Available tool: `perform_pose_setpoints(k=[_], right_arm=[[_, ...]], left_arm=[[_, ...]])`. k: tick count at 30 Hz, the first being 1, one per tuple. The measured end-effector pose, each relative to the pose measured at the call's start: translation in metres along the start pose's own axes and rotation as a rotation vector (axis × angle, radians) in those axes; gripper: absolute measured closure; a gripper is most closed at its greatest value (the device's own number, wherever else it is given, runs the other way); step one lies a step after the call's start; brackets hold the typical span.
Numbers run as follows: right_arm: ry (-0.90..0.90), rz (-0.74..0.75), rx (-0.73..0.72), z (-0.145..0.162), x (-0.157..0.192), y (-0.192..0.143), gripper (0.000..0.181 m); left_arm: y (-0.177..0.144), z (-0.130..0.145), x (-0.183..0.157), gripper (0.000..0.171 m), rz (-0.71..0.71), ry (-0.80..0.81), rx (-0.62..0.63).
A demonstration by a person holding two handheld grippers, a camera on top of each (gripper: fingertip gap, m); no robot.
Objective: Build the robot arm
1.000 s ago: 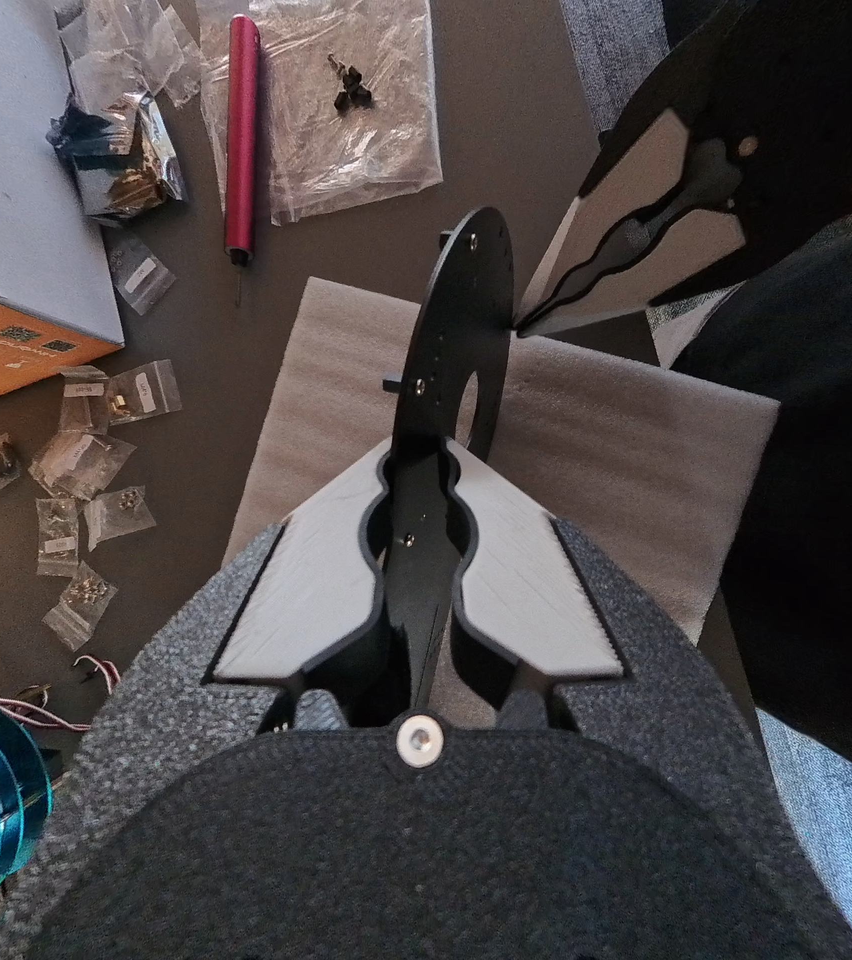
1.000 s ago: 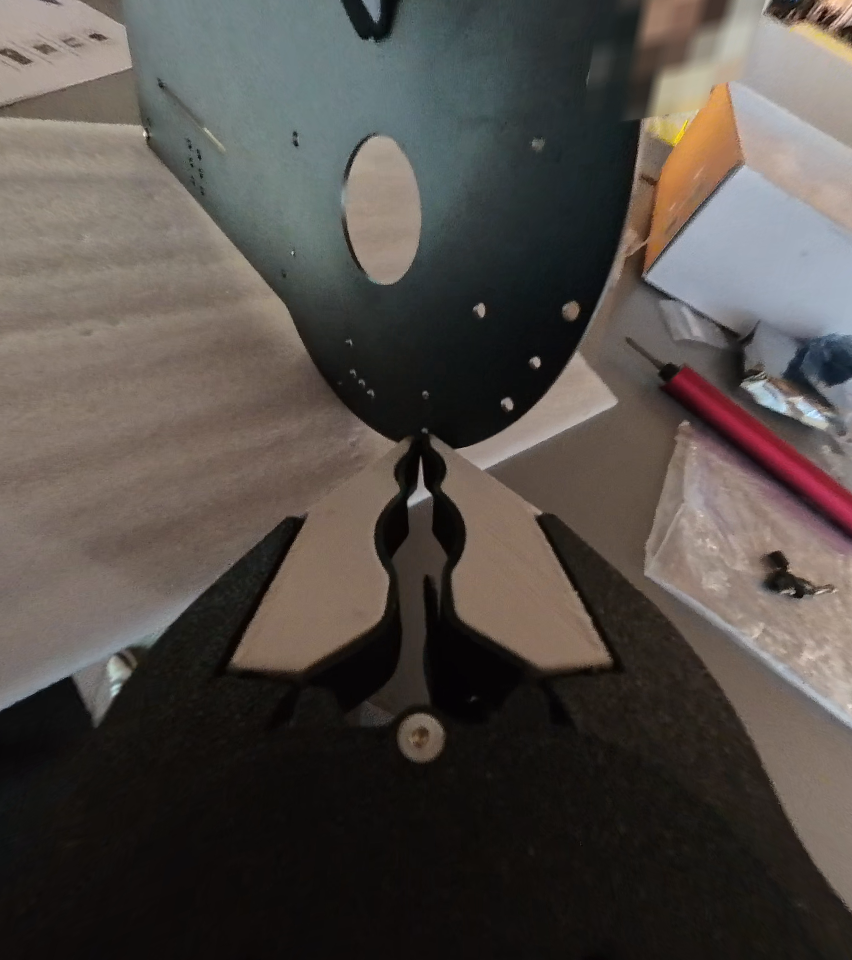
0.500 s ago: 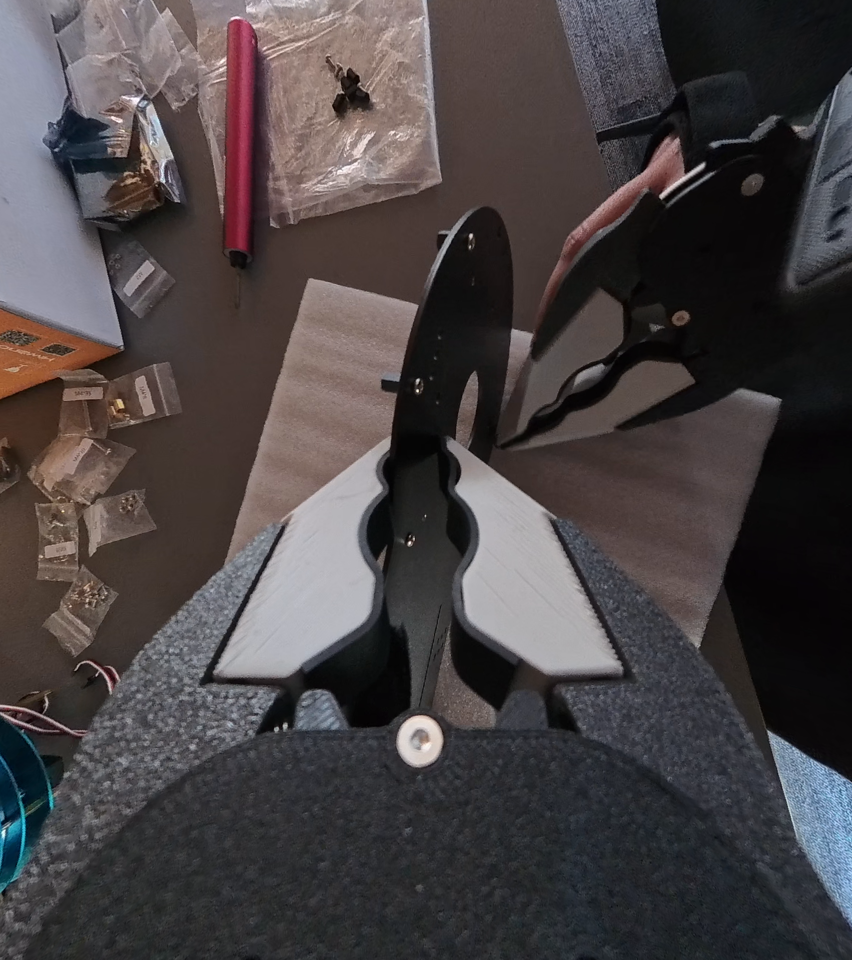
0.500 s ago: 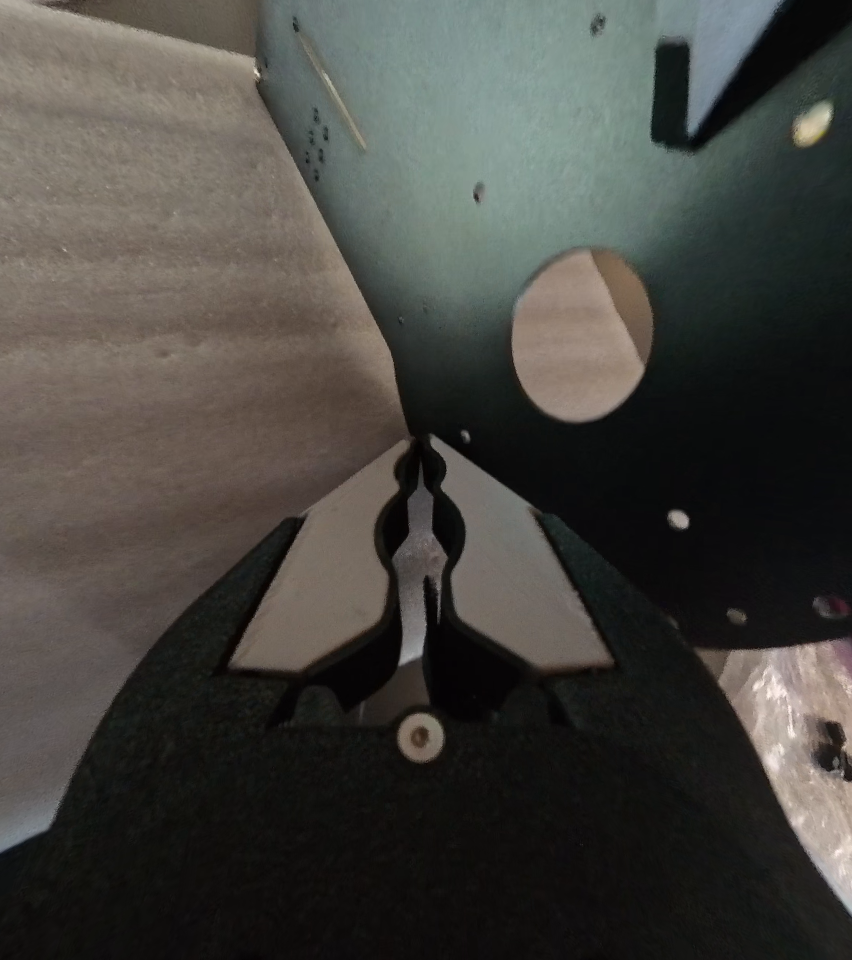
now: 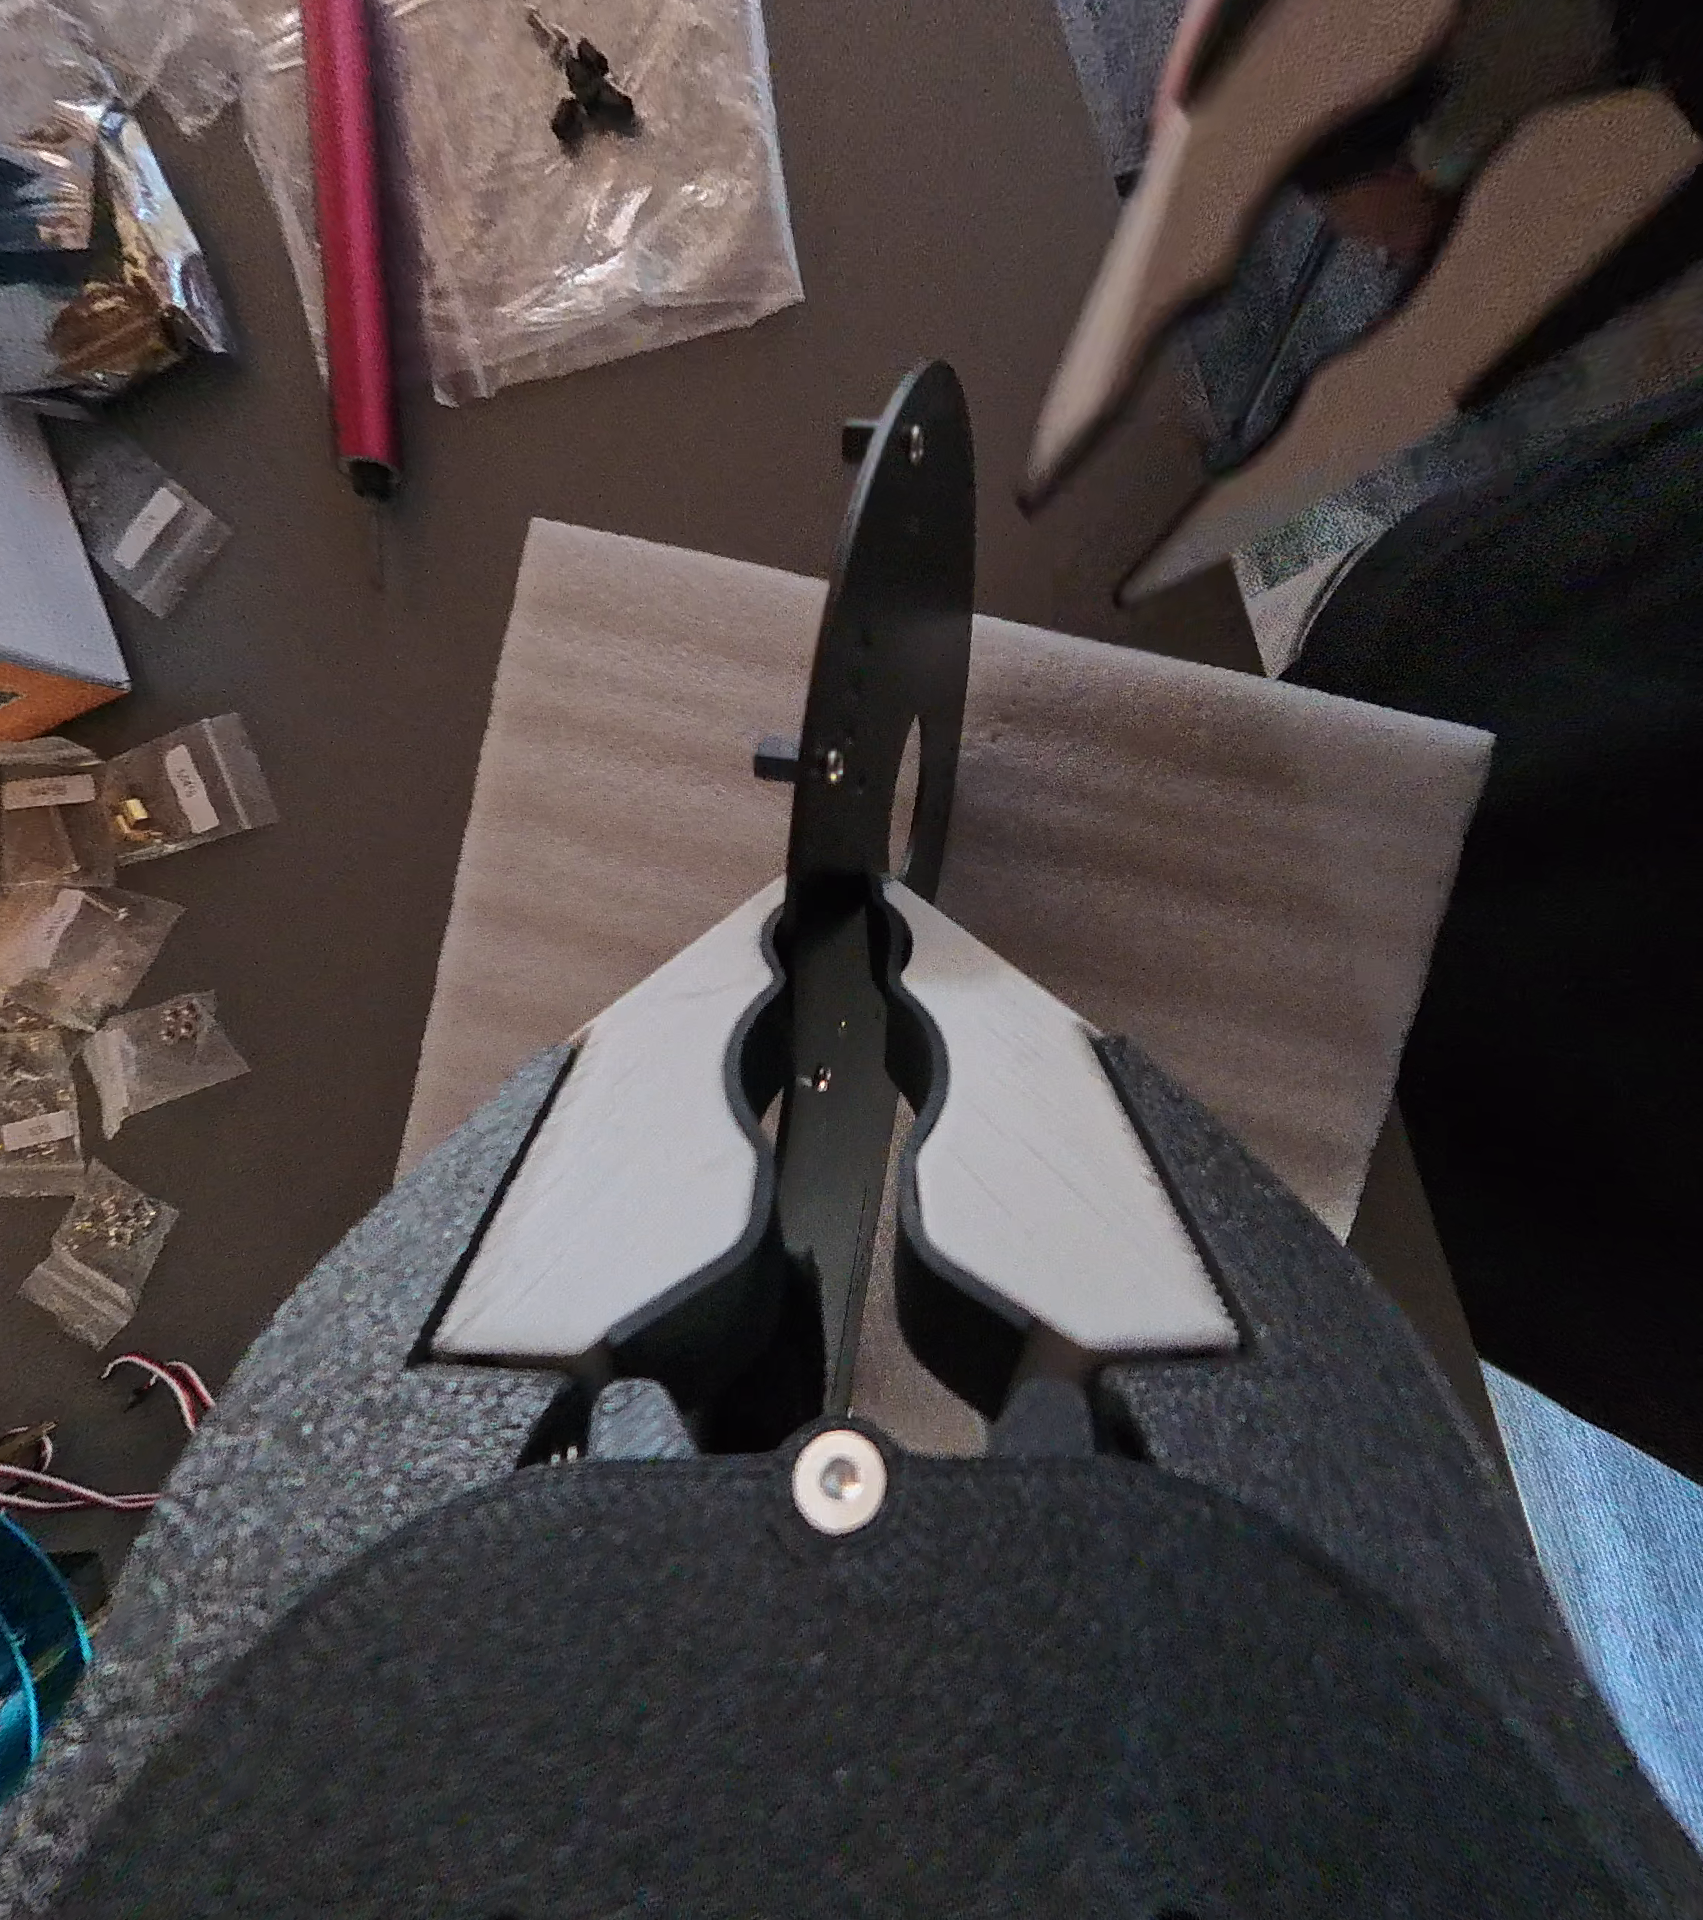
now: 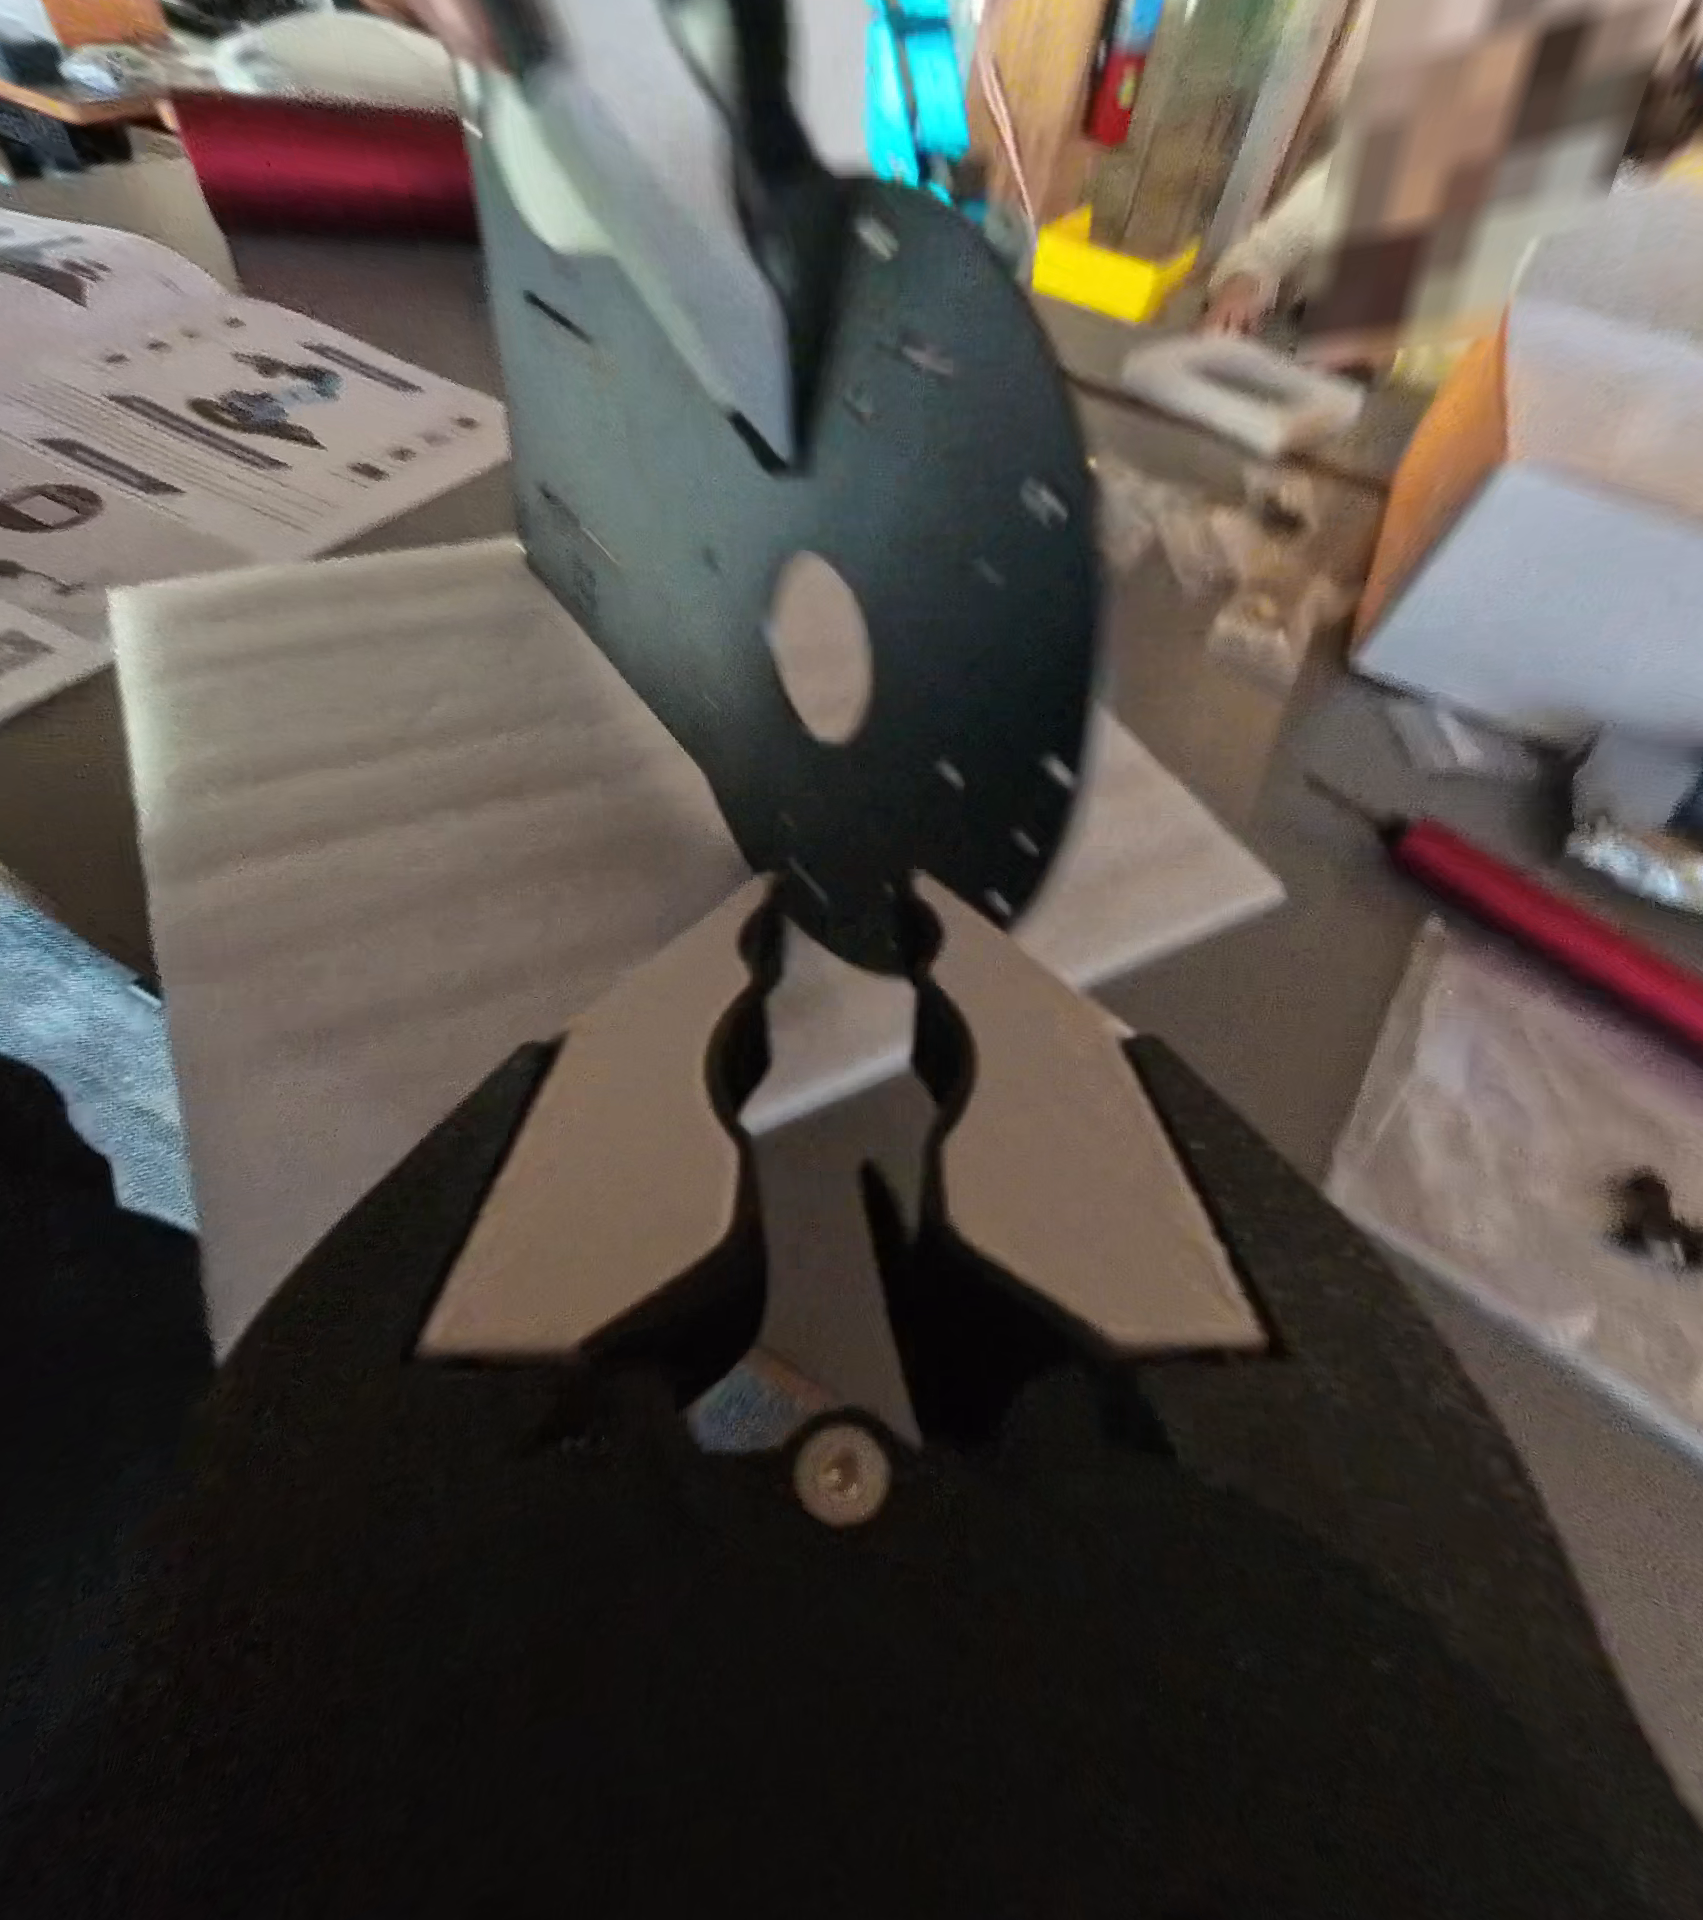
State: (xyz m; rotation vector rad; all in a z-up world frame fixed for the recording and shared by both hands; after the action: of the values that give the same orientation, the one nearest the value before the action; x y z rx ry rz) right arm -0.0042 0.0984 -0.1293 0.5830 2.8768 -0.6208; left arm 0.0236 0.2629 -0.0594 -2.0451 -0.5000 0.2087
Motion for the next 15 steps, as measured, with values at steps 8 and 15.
perform_pose_setpoints(k=[8,15], right_arm=[[0.273,-0.328,-0.01,0.015,-0.044,0.026,0.165],[0.253,-0.522,-0.284,-0.042,-0.05,0.002,0.18]], left_arm=[[0.0,-0.002,0.007,0.168,0.159,-0.059,0.053],[-0.05,-0.006,0.002,0.171,0.22,-0.06,-0.008]])
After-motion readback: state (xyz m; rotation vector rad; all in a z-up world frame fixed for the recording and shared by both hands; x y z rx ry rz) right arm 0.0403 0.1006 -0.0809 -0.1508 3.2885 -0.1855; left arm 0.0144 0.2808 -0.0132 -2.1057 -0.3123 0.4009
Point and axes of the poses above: each gripper's, where its closed fingertips meet, y out along the fingers, z out of its underside, x = y × z across the jaws, the point moved 7 cm from there along -y, back along the fingers, and after that the axes turned 6 degrees about -y, right-handed, at the moved point
